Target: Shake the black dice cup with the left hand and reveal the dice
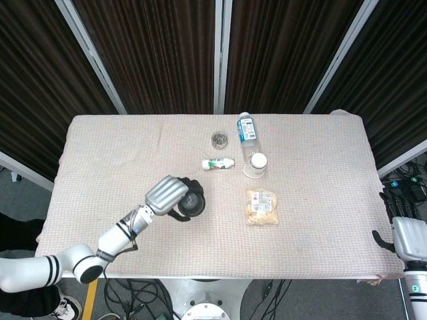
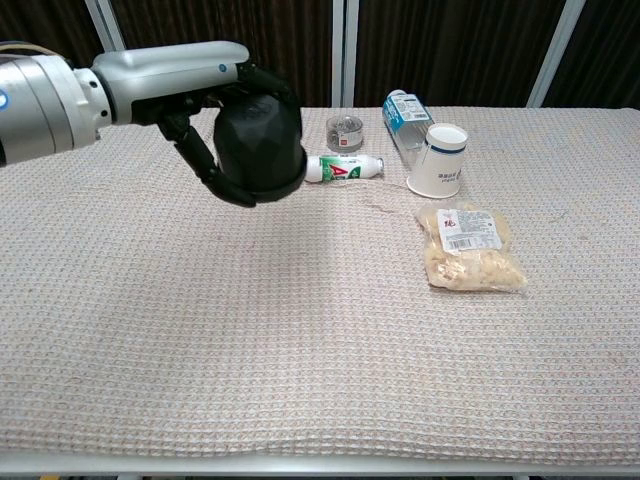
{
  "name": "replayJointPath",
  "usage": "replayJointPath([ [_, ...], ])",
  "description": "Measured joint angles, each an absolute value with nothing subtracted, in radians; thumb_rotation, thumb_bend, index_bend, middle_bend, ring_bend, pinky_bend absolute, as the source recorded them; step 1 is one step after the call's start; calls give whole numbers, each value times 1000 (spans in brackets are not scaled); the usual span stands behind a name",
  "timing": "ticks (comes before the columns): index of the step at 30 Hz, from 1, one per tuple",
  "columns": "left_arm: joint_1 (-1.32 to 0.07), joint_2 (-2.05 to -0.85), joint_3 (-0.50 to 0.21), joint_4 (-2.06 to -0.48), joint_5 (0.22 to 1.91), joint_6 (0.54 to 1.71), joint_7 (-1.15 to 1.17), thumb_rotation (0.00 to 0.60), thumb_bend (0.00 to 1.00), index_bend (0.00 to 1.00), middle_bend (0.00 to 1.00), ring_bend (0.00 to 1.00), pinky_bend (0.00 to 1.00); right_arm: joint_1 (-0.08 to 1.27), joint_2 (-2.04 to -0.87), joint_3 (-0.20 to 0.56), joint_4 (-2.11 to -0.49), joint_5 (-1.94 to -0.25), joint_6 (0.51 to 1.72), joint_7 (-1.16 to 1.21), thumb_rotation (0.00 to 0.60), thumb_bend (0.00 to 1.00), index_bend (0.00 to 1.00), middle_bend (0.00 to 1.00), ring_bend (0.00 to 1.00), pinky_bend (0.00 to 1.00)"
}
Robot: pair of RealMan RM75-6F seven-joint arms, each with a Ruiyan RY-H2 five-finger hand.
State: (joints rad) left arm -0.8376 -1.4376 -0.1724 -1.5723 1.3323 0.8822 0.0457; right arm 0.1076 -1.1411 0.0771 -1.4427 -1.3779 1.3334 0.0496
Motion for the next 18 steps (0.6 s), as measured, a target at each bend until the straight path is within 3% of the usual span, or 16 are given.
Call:
replayJointPath([
  [9, -877, -1435, -216, -1271, 1020, 763, 153, 600, 92, 438, 523, 452, 535, 110, -1146, 77, -1438, -1375, 1327, 50, 600, 195, 0, 1, 0, 0],
  [14, -872, -1429, -214, -1349, 1021, 758, 141, 600, 92, 438, 523, 452, 536, 108, -1145, 76, -1442, -1381, 1334, 47, 600, 196, 0, 1, 0, 0],
  [18, -856, -1417, -195, -1544, 1145, 775, 89, 600, 92, 438, 523, 452, 536, 109, -1146, 75, -1441, -1381, 1330, 49, 600, 195, 0, 2, 0, 0],
])
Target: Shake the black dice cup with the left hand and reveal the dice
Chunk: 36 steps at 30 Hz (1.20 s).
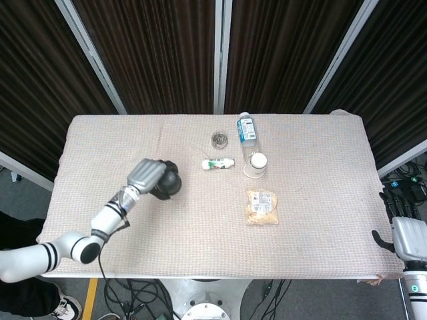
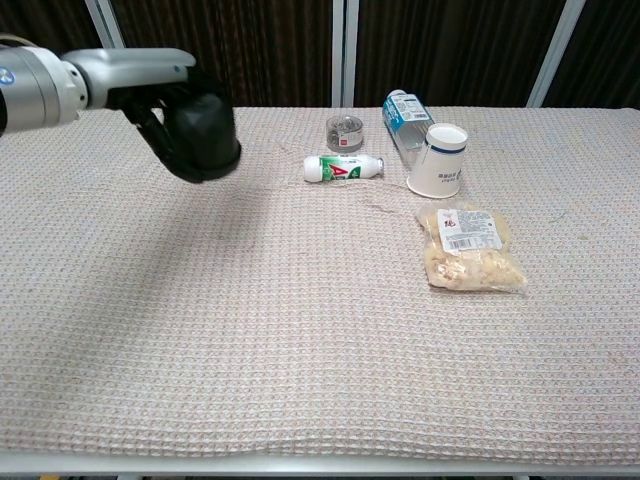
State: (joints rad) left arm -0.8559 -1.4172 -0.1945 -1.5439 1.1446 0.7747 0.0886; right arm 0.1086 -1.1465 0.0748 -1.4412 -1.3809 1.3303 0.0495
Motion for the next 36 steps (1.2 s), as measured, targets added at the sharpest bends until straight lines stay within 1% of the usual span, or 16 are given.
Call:
replayJointPath([
  [3, -843, -1403, -168, -1705, 1272, 791, 40, 600, 91, 438, 523, 452, 537, 111, -1147, 74, -1441, -1383, 1327, 53, 600, 196, 0, 1, 0, 0],
  [6, -835, -1390, -154, -1811, 1376, 804, 8, 600, 91, 438, 523, 452, 537, 113, -1147, 73, -1442, -1392, 1330, 53, 600, 196, 0, 2, 0, 0],
  [9, -834, -1386, -160, -1818, 1388, 805, -3, 600, 91, 438, 523, 452, 537, 113, -1147, 74, -1444, -1394, 1334, 52, 600, 196, 0, 2, 0, 0],
  [11, -837, -1386, -169, -1775, 1347, 797, -9, 600, 92, 438, 523, 452, 537, 114, -1148, 74, -1447, -1392, 1332, 49, 600, 196, 0, 2, 0, 0],
  [14, -848, -1398, -184, -1633, 1235, 780, -5, 600, 92, 439, 523, 452, 537, 114, -1147, 74, -1453, -1395, 1336, 44, 600, 196, 0, 2, 0, 0],
  [18, -862, -1439, -200, -1359, 1081, 770, 31, 600, 92, 442, 523, 452, 537, 110, -1143, 77, -1460, -1394, 1347, 38, 600, 196, 0, 1, 0, 0],
  [21, -867, -1473, -209, -1192, 987, 773, 59, 600, 91, 443, 523, 452, 537, 108, -1141, 77, -1460, -1390, 1347, 38, 600, 196, 0, 2, 0, 0],
  [23, -867, -1481, -211, -1136, 960, 779, 65, 600, 91, 442, 523, 452, 537, 108, -1141, 76, -1458, -1389, 1343, 38, 600, 196, 0, 2, 0, 0],
  [25, -863, -1485, -212, -1116, 961, 796, 70, 600, 91, 438, 523, 452, 537, 109, -1143, 75, -1455, -1389, 1340, 38, 600, 196, 0, 2, 0, 0],
  [27, -856, -1486, -210, -1145, 985, 825, 74, 600, 91, 429, 523, 452, 536, 111, -1146, 74, -1454, -1388, 1336, 37, 600, 196, 0, 2, 0, 0],
  [29, -847, -1487, -203, -1209, 1024, 862, 80, 600, 91, 421, 523, 452, 537, 112, -1149, 72, -1452, -1389, 1333, 35, 600, 196, 0, 2, 0, 0],
  [33, -819, -1488, -165, -1446, 1147, 949, 98, 600, 90, 419, 523, 452, 538, 114, -1150, 71, -1449, -1390, 1330, 34, 600, 196, 0, 2, 0, 0],
  [36, -802, -1483, -134, -1618, 1235, 989, 114, 600, 91, 420, 523, 452, 538, 114, -1150, 72, -1447, -1386, 1328, 36, 600, 196, 0, 2, 0, 0],
])
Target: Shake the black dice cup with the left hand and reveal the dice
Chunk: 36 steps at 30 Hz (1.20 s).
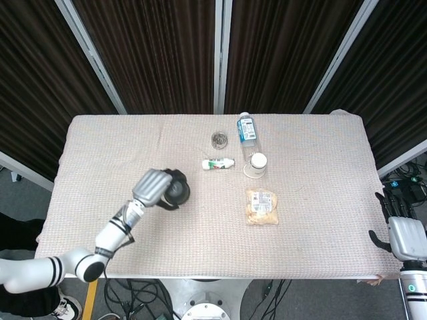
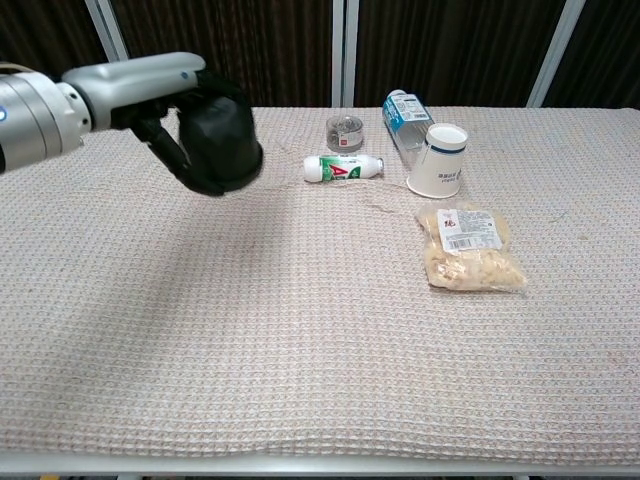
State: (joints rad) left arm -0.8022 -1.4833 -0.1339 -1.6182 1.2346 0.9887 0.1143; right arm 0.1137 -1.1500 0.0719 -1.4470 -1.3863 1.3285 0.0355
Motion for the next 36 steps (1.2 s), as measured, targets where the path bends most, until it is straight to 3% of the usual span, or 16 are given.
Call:
replayJointPath([
  [3, -794, -1483, -127, -1710, 1278, 1006, 130, 600, 91, 419, 523, 452, 538, 114, -1150, 73, -1444, -1383, 1327, 39, 600, 197, 0, 2, 0, 0],
  [7, -798, -1486, -143, -1680, 1225, 991, 152, 600, 91, 411, 523, 452, 538, 115, -1152, 74, -1442, -1381, 1323, 39, 600, 196, 0, 2, 0, 0],
  [16, -843, -1543, -208, -1223, 944, 899, 257, 600, 91, 408, 523, 452, 538, 114, -1150, 76, -1441, -1377, 1325, 44, 600, 197, 0, 3, 0, 0],
  [21, -843, -1539, -220, -1138, 862, 878, 259, 600, 92, 406, 523, 452, 538, 117, -1152, 76, -1439, -1377, 1318, 44, 600, 197, 0, 3, 0, 0],
  [25, -826, -1503, -209, -1269, 927, 871, 229, 600, 92, 402, 523, 452, 538, 116, -1151, 73, -1443, -1382, 1322, 38, 600, 197, 0, 3, 0, 0],
  [33, -780, -1402, -164, -1804, 1238, 875, 109, 600, 92, 370, 523, 452, 539, 119, -1153, 73, -1440, -1379, 1313, 45, 600, 197, 0, 3, 0, 0],
  [36, -771, -1391, -160, -1885, 1296, 883, 91, 600, 91, 370, 523, 452, 539, 121, -1157, 73, -1431, -1376, 1306, 50, 600, 197, 0, 3, 0, 0],
])
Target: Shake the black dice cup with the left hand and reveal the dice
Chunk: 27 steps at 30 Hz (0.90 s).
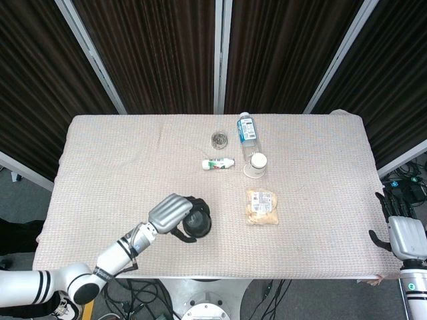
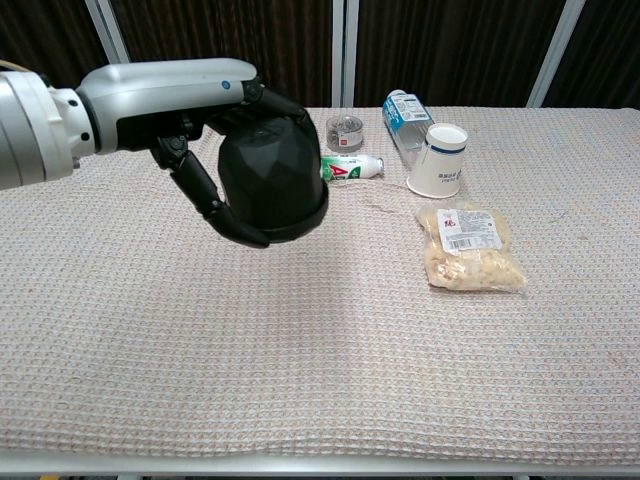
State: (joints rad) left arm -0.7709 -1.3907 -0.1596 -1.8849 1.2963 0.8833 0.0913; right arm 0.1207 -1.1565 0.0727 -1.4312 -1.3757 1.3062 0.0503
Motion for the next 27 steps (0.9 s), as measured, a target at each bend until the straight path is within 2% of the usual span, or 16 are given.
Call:
replayJointPath([
  [2, -767, -1391, -161, -1885, 1293, 893, 90, 600, 91, 371, 522, 452, 538, 120, -1156, 74, -1431, -1377, 1310, 52, 600, 198, 0, 3, 0, 0],
  [5, -764, -1405, -169, -1806, 1268, 918, 111, 600, 91, 371, 519, 452, 537, 118, -1152, 76, -1438, -1381, 1323, 48, 600, 198, 0, 3, 0, 0],
  [12, -771, -1482, -215, -1383, 1108, 946, 215, 600, 91, 371, 514, 452, 536, 111, -1133, 78, -1484, -1409, 1367, 30, 600, 198, 0, 3, 0, 0],
  [16, -769, -1524, -232, -1240, 1002, 944, 249, 600, 91, 370, 512, 452, 536, 111, -1113, 78, -1524, -1435, 1384, 31, 600, 197, 0, 3, 0, 0],
  [20, -759, -1533, -230, -1249, 996, 939, 242, 600, 92, 372, 512, 452, 535, 112, -1104, 78, -1546, -1447, 1396, 13, 600, 197, 0, 4, 0, 0],
  [27, -730, -1530, -193, -1393, 1050, 909, 173, 600, 91, 375, 512, 452, 535, 115, -1106, 77, -1553, -1439, 1389, -5, 600, 197, 0, 4, 0, 0],
])
